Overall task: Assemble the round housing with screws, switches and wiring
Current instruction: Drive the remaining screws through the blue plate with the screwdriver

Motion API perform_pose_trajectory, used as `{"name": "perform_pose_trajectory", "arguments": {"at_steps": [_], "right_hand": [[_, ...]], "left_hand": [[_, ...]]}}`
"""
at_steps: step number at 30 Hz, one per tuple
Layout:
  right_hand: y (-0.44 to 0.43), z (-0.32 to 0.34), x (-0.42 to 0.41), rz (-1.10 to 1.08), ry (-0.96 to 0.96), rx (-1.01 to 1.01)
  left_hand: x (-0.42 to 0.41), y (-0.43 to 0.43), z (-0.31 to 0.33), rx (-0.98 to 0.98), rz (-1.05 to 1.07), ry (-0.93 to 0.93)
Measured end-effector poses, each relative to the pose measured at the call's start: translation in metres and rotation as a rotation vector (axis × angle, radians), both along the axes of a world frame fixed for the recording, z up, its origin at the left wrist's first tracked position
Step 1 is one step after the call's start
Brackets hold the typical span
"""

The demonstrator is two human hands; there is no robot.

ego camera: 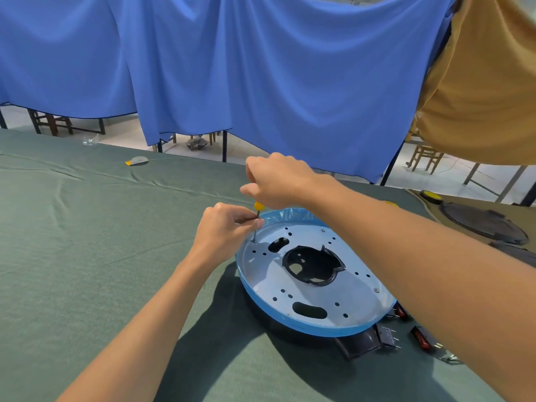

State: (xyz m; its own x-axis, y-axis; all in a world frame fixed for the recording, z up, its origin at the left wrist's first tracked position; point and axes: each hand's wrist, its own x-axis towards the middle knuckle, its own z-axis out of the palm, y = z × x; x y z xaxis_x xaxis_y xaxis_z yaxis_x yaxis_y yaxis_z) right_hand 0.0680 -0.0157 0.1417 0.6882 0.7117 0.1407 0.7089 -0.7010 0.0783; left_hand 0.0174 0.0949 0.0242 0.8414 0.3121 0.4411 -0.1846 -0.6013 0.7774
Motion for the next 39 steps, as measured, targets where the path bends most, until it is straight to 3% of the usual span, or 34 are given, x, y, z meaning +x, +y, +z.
{"name": "perform_pose_trajectory", "arguments": {"at_steps": [3,8,12,16,20,25,29,33,37,39], "right_hand": [[-0.001,0.010,0.000,0.017,0.209,-0.047],[0.000,0.001,-0.002,0.007,-0.027,-0.011],[0.000,0.015,-0.002,0.028,0.228,-0.072],[0.001,0.003,-0.003,0.034,0.035,0.003],[0.004,0.010,-0.002,0.025,0.207,-0.091],[0.004,0.003,-0.006,-0.028,-0.004,-0.016],[0.003,0.017,-0.007,-0.027,0.181,-0.107],[0.002,0.005,-0.005,-0.024,0.047,-0.007],[0.001,0.018,-0.006,-0.016,0.230,-0.101],[0.001,0.017,-0.006,0.011,0.156,-0.073]], "left_hand": [[-0.001,0.000,0.001,0.001,0.003,-0.004],[-0.001,0.000,0.001,-0.009,-0.010,-0.001],[-0.002,0.000,0.001,-0.004,-0.007,-0.001],[-0.001,0.000,0.000,-0.007,-0.010,0.001],[-0.002,0.000,0.000,0.004,0.005,-0.009],[-0.002,0.000,0.000,-0.012,-0.007,-0.006],[-0.003,0.000,0.001,0.000,-0.009,-0.008],[-0.003,-0.001,0.001,0.000,-0.017,-0.006],[-0.003,-0.001,0.001,0.006,-0.012,-0.006],[-0.003,0.000,0.001,0.007,-0.008,-0.001]]}}
